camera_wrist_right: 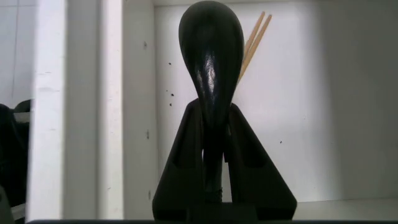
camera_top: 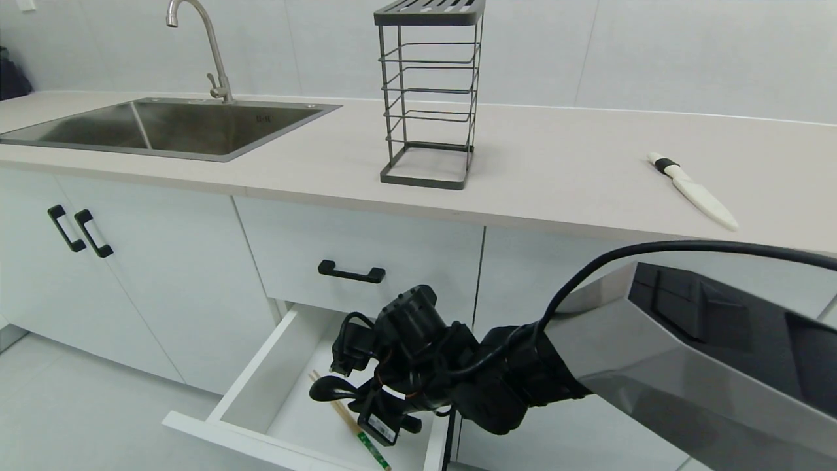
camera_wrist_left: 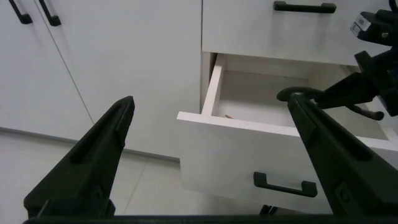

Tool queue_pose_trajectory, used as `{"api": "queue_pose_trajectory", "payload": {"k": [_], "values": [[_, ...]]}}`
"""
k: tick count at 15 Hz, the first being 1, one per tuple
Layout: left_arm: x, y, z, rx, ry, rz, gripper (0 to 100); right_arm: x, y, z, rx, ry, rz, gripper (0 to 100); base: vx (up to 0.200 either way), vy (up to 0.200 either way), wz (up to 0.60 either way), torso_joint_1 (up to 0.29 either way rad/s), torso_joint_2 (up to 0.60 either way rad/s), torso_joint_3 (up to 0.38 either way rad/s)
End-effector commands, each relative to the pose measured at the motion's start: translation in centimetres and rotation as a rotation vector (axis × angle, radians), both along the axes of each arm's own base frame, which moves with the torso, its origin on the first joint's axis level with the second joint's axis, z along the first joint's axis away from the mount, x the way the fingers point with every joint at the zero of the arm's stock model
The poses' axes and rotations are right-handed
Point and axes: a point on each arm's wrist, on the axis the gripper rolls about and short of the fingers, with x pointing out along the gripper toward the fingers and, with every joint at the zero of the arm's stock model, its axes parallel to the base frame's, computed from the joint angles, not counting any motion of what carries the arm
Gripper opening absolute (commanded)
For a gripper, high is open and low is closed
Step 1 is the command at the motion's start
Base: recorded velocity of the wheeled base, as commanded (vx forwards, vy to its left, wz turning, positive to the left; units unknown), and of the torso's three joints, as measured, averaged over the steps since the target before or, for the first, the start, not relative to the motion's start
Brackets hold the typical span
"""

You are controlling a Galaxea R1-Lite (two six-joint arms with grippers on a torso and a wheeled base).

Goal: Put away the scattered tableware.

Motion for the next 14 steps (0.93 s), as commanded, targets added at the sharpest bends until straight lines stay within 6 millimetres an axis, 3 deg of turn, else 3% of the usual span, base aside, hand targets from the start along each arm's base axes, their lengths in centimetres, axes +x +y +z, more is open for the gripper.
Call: {"api": "queue_pose_trajectory", "payload": {"k": [1, 7, 14], "values": [[0.0, 0.0, 0.0, 0.001, 0.001, 0.000, 100, 0.8, 0.0, -1.6, -0.022, 0.010, -0.017, 0, 0.000, 0.000, 0.00, 0.000, 0.00, 0.000], [0.0, 0.0, 0.0, 0.000, 0.001, 0.000, 100, 2.5, 0.9, -4.2, -0.027, 0.012, -0.040, 0, 0.000, 0.000, 0.00, 0.000, 0.00, 0.000], [0.0, 0.0, 0.0, 0.000, 0.001, 0.000, 100, 3.0, 1.2, -5.8, -0.031, 0.043, -0.067, 0, 0.000, 0.000, 0.00, 0.000, 0.00, 0.000]]}}
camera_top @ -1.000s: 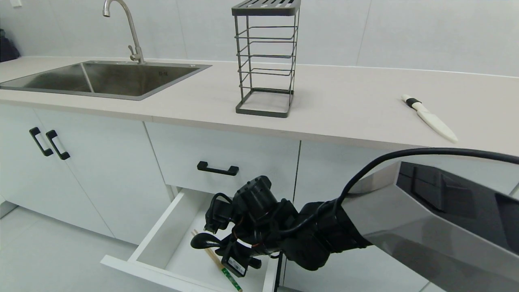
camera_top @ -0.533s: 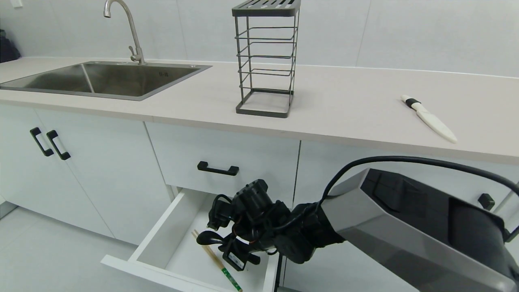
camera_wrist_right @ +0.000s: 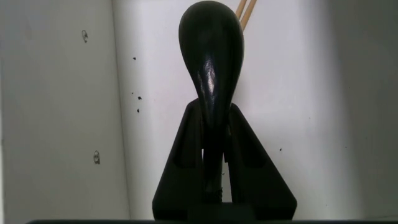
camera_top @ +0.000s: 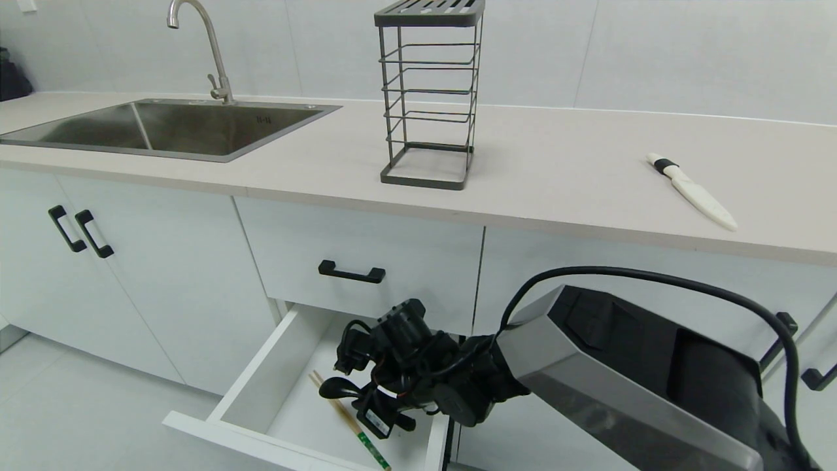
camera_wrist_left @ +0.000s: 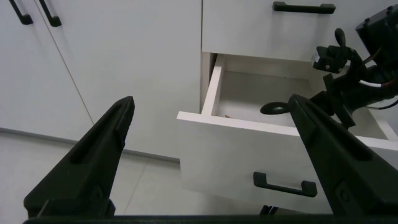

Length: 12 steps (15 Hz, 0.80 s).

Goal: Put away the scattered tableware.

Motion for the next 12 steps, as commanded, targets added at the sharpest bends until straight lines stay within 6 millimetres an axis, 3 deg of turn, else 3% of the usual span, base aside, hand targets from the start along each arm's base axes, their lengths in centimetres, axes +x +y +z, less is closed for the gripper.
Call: {"api": "queue_pose_trajectory", "payload": {"k": [1, 12], "values": [[0.0, 0.0, 0.0, 0.000, 0.001, 0.000, 100, 0.2, 0.3, -0.7, -0.001, 0.005, -0.002, 0, 0.000, 0.000, 0.00, 0.000, 0.00, 0.000], [0.0, 0.0, 0.0, 0.000, 0.001, 0.000, 100, 0.3, 0.8, -2.5, -0.005, 0.044, -0.028, 0, 0.000, 0.000, 0.00, 0.000, 0.00, 0.000]]}}
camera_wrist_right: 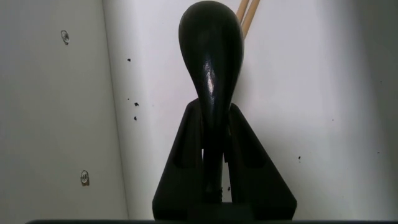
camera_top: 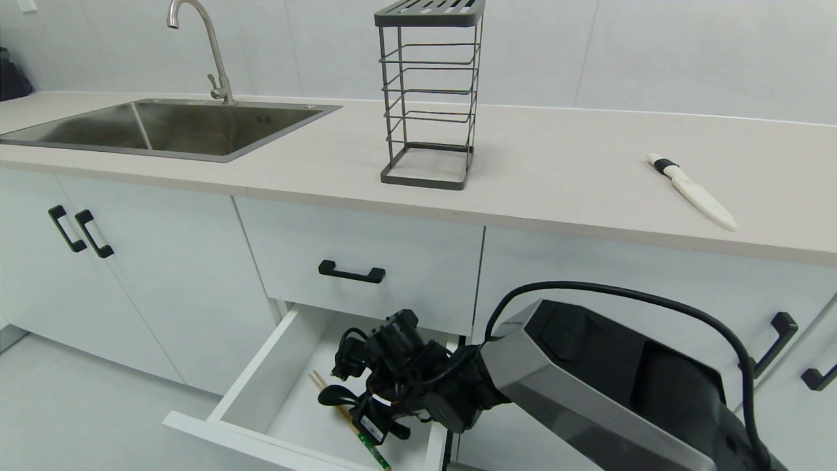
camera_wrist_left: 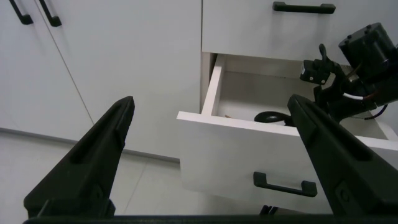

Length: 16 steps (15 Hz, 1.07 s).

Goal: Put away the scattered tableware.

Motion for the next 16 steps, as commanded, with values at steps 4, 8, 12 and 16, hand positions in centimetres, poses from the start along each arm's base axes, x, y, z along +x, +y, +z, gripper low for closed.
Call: {"api": "queue_pose_trajectory", "payload": {"k": [4, 8, 12, 16], "values": [[0.0, 0.0, 0.0, -0.001, 0.001, 0.000, 100, -0.7, 0.0, -0.4, -0.040, 0.032, 0.011, 0, 0.000, 0.000, 0.00, 0.000, 0.00, 0.000], [0.0, 0.0, 0.0, 0.001, 0.001, 0.000, 100, -0.9, 0.1, -0.4, -0.041, 0.034, 0.015, 100, 0.000, 0.000, 0.00, 0.000, 0.00, 0.000], [0.0, 0.0, 0.0, -0.001, 0.001, 0.000, 100, -0.7, 0.4, 0.1, -0.021, 0.023, 0.016, 100, 0.000, 0.000, 0.00, 0.000, 0.00, 0.000], [0.0, 0.0, 0.0, -0.001, 0.001, 0.000, 100, -1.5, 1.3, 5.7, 0.067, -0.040, 0.032, 100, 0.000, 0.000, 0.00, 0.000, 0.00, 0.000]]}}
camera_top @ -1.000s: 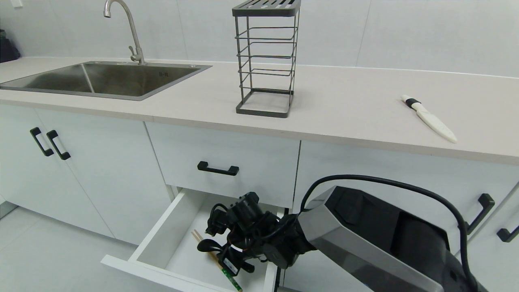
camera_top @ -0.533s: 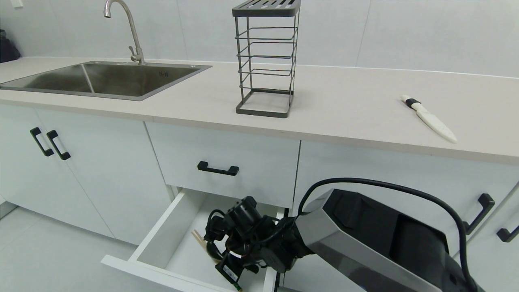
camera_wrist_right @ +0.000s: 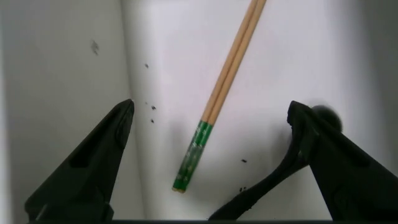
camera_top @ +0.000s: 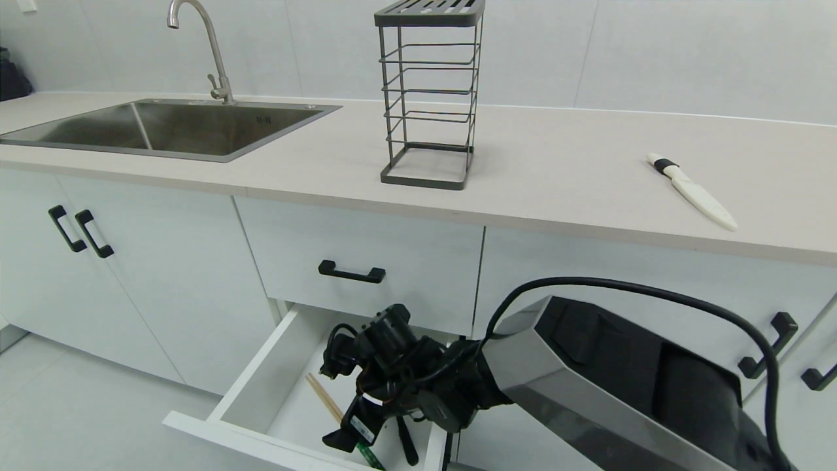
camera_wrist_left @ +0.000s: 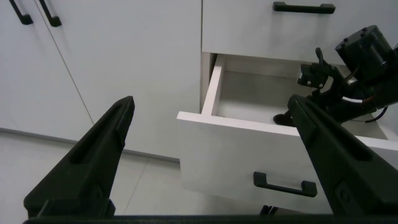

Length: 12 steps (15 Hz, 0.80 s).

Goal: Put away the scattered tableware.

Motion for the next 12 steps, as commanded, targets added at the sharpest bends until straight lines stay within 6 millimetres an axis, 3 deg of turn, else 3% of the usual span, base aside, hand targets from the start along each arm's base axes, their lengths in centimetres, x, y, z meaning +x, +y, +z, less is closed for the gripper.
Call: {"api": "queue_pose_trajectory", "payload": {"k": [1, 2, 5, 6, 7, 8, 12], "values": [[0.0, 0.0, 0.0, -0.001, 0.001, 0.000, 100, -0.9, 0.3, 4.5, 0.066, -0.048, 0.017, 100, 0.000, 0.000, 0.00, 0.000, 0.00, 0.000], [0.0, 0.0, 0.0, -0.001, 0.001, 0.000, 100, -1.5, 0.4, 5.4, 0.076, -0.056, 0.027, 100, 0.000, 0.000, 0.00, 0.000, 0.00, 0.000], [0.0, 0.0, 0.0, 0.001, 0.001, 0.000, 100, -4.1, -1.5, 10.9, 0.115, -0.095, 0.017, 100, 0.000, 0.000, 0.00, 0.000, 0.00, 0.000], [0.0, 0.0, 0.0, -0.001, 0.001, 0.000, 100, -4.1, -1.5, 10.9, 0.115, -0.095, 0.017, 100, 0.000, 0.000, 0.00, 0.000, 0.00, 0.000], [0.0, 0.0, 0.0, -0.001, 0.001, 0.000, 100, -6.9, -4.5, 14.7, 0.137, -0.140, -0.003, 100, 0.000, 0.000, 0.00, 0.000, 0.00, 0.000], [0.0, 0.0, 0.0, -0.001, 0.001, 0.000, 100, -8.6, -6.7, 16.2, 0.145, -0.160, -0.015, 100, 0.000, 0.000, 0.00, 0.000, 0.00, 0.000], [0.0, 0.0, 0.0, -0.001, 0.001, 0.000, 100, -12.7, -13.6, 16.5, 0.169, -0.112, -0.112, 100, 0.000, 0.000, 0.00, 0.000, 0.00, 0.000]]}}
